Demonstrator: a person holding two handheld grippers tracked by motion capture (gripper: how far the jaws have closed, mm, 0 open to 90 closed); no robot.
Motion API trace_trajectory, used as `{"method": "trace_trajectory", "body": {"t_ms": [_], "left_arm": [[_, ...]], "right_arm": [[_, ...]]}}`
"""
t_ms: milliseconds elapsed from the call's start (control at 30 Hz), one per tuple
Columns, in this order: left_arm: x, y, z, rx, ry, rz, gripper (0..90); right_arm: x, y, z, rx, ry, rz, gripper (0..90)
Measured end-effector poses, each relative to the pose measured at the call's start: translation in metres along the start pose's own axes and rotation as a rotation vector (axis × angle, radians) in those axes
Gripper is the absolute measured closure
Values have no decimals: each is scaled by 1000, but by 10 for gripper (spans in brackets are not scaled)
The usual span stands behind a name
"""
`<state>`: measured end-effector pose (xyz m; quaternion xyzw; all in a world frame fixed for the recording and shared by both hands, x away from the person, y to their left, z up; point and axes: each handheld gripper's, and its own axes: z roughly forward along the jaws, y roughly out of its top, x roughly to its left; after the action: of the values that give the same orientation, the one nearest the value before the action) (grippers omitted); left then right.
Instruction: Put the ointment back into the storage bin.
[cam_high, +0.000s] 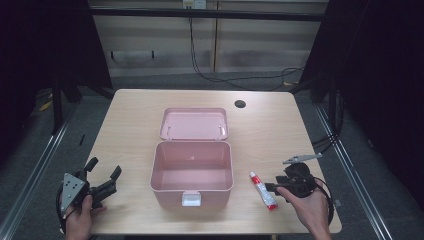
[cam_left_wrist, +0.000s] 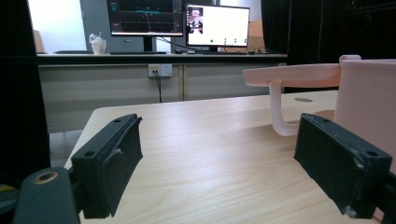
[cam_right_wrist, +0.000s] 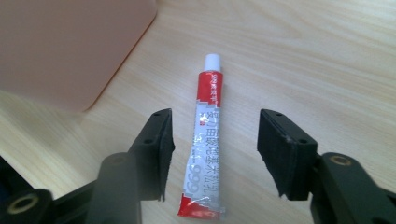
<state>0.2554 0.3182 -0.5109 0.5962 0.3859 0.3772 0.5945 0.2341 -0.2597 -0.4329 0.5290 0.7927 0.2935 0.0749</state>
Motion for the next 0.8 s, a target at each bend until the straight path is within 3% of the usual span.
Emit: {"method": "trace_trajectory", "body": {"t_ms": [133, 167, 467, 800], "left_arm": [[0, 0, 0, 0, 0, 0, 145], [0, 0, 0, -1, 0, 0, 145], [0, 0, 0, 0, -4, 0, 144], [0, 0, 0, 1, -4, 2, 143]], "right_arm": [[4, 12, 5, 63, 3, -13, 499], [5, 18, 8, 105, 1, -13, 503], [2, 34, 24, 251, 23, -22, 553], [8, 47, 43, 392, -14, -50, 651]]}}
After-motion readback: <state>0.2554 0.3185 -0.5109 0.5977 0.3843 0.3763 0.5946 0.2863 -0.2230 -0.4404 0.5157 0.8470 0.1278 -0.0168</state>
